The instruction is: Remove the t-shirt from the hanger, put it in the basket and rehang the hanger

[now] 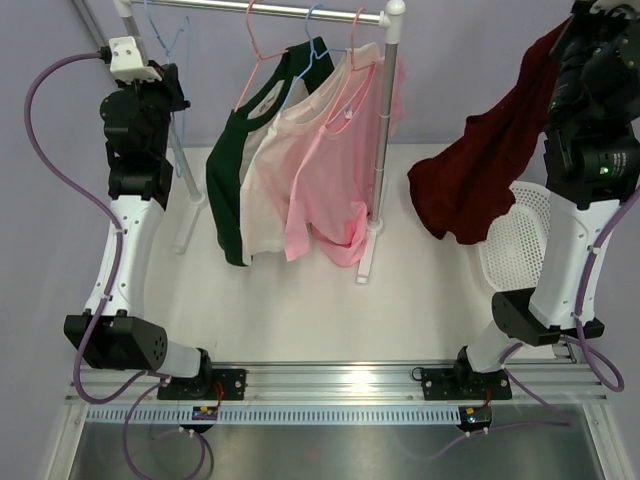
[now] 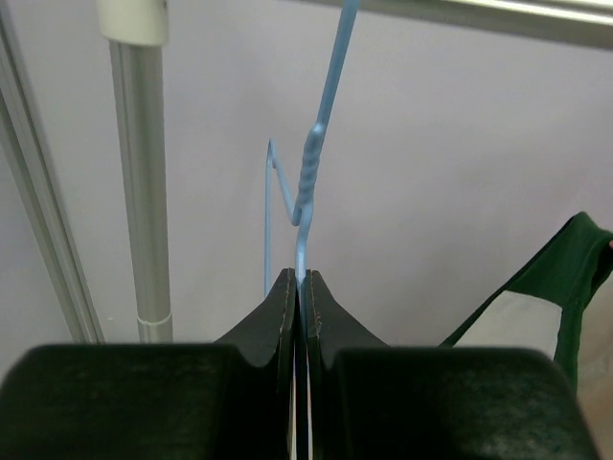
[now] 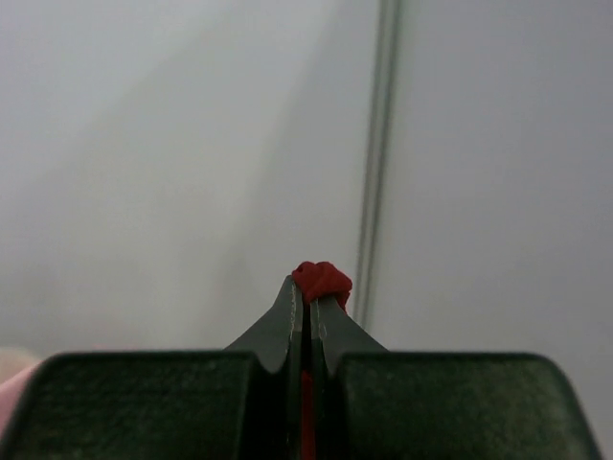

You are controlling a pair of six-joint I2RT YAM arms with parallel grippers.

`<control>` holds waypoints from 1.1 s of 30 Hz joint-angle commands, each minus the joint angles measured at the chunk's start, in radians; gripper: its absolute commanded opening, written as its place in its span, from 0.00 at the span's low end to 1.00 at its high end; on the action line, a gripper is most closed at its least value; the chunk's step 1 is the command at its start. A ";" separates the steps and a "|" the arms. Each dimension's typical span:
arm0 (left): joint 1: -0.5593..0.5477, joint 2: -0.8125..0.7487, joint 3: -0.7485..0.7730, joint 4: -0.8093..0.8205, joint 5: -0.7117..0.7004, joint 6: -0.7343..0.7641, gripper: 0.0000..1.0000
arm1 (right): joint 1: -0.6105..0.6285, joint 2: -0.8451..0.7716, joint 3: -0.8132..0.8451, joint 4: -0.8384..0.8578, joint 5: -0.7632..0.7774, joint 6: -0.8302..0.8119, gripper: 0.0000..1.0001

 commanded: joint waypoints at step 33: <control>0.004 0.145 0.159 0.217 0.041 -0.002 0.00 | -0.416 -0.201 -0.701 0.198 -0.012 0.280 0.00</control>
